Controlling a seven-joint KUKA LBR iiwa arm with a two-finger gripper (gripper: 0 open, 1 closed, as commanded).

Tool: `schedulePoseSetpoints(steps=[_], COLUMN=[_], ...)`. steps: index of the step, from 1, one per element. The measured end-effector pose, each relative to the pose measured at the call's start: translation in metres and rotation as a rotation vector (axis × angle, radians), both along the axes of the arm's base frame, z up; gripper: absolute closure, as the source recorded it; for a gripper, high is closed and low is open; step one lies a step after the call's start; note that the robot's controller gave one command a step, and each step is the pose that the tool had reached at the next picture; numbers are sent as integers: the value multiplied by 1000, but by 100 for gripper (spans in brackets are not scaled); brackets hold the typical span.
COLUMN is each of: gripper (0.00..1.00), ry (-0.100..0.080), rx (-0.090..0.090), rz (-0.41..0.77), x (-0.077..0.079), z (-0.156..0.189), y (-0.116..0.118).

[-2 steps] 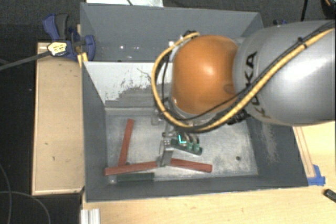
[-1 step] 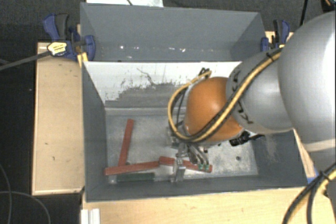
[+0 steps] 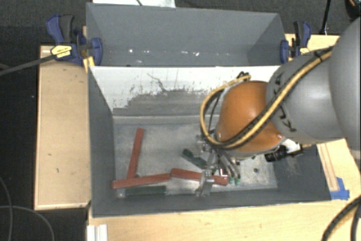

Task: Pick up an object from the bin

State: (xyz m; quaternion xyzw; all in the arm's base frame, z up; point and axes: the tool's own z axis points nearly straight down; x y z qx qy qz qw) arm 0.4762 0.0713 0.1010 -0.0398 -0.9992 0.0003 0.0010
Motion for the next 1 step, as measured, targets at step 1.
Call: schedulePoseSetpoints(steps=[1], gripper=[0], ry=[-6], rx=[1], rz=[-229], x=[9], z=[2], y=[14])
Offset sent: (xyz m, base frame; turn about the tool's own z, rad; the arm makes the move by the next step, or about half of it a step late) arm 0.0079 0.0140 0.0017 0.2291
